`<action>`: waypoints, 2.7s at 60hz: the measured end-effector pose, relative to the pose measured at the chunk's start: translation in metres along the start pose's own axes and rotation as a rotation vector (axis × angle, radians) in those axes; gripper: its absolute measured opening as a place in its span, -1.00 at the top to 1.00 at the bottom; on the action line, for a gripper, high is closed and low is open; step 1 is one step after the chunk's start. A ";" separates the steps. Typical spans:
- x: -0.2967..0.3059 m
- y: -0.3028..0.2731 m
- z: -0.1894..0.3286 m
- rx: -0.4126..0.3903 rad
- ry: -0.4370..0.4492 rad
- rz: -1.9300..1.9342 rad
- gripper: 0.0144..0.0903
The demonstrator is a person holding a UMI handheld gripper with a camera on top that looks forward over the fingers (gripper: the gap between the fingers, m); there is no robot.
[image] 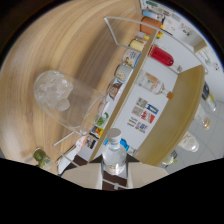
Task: Make me a cup of Mojito.
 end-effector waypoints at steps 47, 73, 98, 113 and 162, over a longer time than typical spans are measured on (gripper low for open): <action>0.009 0.032 -0.011 0.146 -0.263 1.621 0.48; -0.132 -0.041 0.010 0.080 -0.603 1.948 0.49; -0.176 -0.056 0.008 0.012 -0.668 1.923 0.48; -0.182 -0.053 0.005 -0.035 -0.674 1.923 0.43; -0.025 -0.042 -0.129 0.022 -0.576 2.002 -0.87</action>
